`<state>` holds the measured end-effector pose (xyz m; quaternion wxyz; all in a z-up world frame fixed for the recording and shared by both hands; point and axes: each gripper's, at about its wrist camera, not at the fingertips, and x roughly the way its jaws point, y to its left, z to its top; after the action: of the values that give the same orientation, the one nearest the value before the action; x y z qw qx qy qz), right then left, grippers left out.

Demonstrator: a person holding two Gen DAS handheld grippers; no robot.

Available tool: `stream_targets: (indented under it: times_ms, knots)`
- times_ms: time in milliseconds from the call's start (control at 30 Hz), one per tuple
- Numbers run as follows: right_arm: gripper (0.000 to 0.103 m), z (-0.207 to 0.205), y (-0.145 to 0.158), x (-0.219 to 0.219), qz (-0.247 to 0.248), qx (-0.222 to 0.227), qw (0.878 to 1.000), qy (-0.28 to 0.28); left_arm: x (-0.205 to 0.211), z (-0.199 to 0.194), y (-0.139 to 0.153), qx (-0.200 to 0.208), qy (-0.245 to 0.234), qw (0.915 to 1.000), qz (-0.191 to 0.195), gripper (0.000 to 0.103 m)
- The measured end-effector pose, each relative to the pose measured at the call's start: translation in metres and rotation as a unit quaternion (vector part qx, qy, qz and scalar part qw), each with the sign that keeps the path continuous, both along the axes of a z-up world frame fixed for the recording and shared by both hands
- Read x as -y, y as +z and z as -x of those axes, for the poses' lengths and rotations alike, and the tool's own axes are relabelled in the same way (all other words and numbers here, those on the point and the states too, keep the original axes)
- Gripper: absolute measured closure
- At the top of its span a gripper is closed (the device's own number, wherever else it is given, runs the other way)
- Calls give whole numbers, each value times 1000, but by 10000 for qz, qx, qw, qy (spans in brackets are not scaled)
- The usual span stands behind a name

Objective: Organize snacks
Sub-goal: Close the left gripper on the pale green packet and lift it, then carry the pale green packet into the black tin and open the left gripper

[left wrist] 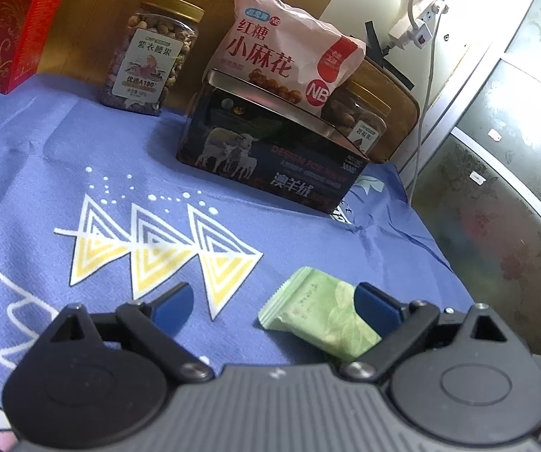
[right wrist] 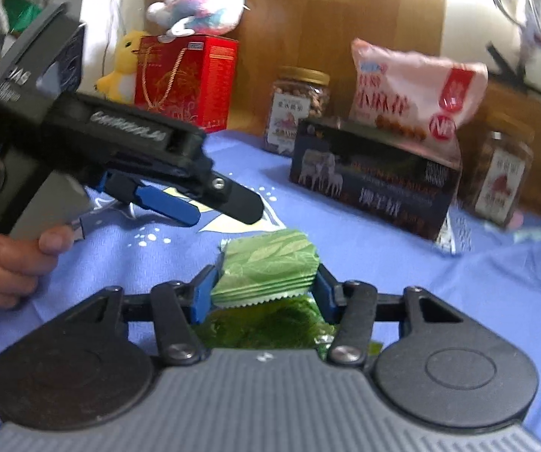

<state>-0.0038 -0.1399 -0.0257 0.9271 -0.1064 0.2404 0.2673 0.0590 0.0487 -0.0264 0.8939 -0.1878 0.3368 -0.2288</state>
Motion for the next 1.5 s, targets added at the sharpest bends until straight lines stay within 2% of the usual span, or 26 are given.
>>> stream_targets:
  times_ms: [267, 567, 667, 833, 867, 967, 1000, 1267, 1500]
  knots:
    - [48, 10, 2, 6, -270, -183, 9995, 1, -3, 3, 2, -147, -64, 9998, 110, 7]
    - [49, 0, 5, 34, -1546, -1150, 9812, -67, -17, 15, 5, -508, -173, 9974, 471, 8]
    - [49, 2, 3, 36, -1768, -1297, 9757, 28, -21, 20, 2, -674, -279, 9951, 667, 9]
    - [49, 7, 1, 35, -1799, -1251, 9756, 130, -20, 21, 0, -906, -400, 9905, 955, 16]
    - [49, 7, 1, 35, -1807, -1250, 9754, 163, -19, 20, 0, -936, -423, 9898, 982, 22]
    - [49, 9, 4, 33, -1785, -1175, 9765, 271, -9, 16, -2, -1052, -633, 9870, 1039, 51]
    - [49, 9, 5, 32, -1742, -1109, 9780, 277, -5, 16, -2, -1052, -664, 9873, 989, 53]
    - [49, -9, 27, 34, -1514, -574, 9865, 252, 10, -3, 34, -434, -807, 9942, 570, 57]
    - [49, -63, 56, 31, -1158, 127, 9932, 80, 27, -63, 77, 172, -725, 9969, 246, 57]
